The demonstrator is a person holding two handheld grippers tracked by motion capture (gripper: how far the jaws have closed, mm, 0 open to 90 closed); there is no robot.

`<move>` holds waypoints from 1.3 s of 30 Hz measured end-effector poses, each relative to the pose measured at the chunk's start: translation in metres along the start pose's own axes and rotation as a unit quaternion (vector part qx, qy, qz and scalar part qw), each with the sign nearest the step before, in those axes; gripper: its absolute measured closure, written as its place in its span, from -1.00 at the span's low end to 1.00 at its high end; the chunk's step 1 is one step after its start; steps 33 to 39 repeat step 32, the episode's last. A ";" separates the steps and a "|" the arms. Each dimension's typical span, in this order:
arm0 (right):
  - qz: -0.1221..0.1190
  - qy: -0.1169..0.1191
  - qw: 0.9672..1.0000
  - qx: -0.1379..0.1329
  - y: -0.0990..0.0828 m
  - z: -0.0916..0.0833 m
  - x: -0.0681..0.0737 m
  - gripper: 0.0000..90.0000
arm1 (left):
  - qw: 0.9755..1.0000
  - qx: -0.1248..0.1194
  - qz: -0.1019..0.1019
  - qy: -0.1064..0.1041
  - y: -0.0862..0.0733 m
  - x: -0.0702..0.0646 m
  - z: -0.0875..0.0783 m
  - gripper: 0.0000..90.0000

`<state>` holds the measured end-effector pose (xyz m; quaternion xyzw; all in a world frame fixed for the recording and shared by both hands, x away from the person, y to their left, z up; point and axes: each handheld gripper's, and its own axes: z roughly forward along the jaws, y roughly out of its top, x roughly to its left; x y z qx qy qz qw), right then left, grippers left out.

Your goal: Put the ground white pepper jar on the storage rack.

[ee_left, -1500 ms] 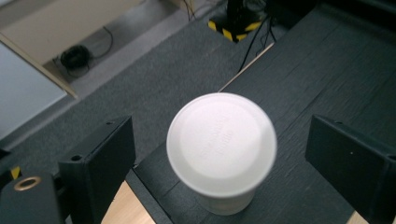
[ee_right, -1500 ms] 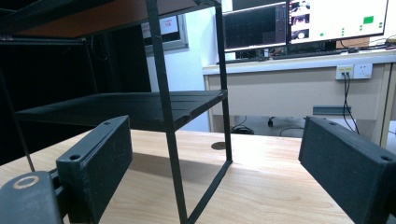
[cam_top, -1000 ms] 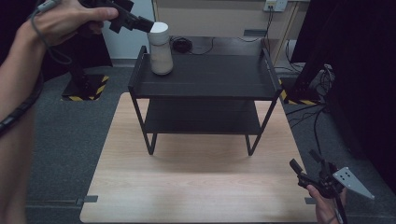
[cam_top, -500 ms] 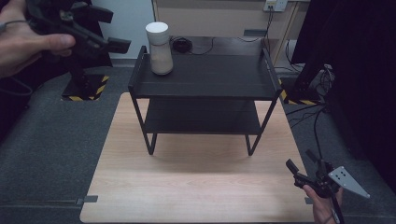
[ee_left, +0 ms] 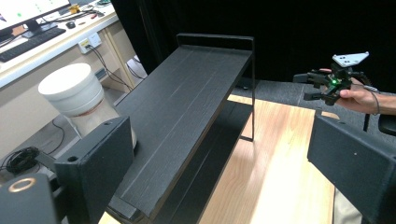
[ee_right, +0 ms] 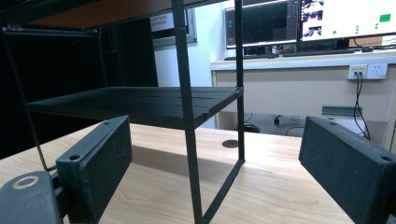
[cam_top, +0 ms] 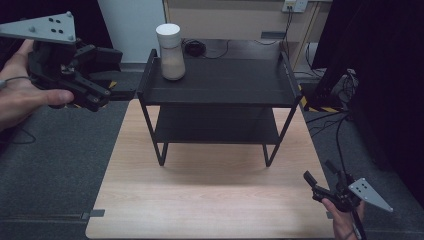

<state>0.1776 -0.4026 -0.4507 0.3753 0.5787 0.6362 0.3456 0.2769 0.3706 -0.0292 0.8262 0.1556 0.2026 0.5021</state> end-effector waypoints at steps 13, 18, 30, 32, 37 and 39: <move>-0.002 -0.003 1.000 0.000 0.000 -0.001 0.002 -0.79 | 1.000 -0.014 -0.003 -0.008 -0.007 0.002 0.004 -0.87; -0.002 -0.002 1.000 -0.001 0.000 -0.001 0.001 -0.79 | 1.000 -0.010 -0.002 -0.014 -0.005 0.003 0.011 -0.87; -0.001 -0.002 1.000 0.000 0.000 -0.001 0.001 -0.79 | 1.000 -0.007 0.004 -0.015 -0.002 0.003 0.015 -0.87; 0.000 -0.001 1.000 0.000 0.000 0.000 0.001 -0.79 | 1.000 -0.008 0.004 -0.014 -0.003 0.003 0.015 -0.87; 0.000 -0.001 1.000 0.000 0.000 0.000 0.001 -0.79 | 1.000 -0.008 0.004 -0.014 -0.003 0.003 0.015 -0.87; 0.000 -0.001 1.000 0.000 0.000 0.000 0.001 -0.79 | 1.000 -0.008 0.004 -0.014 -0.003 0.003 0.015 -0.87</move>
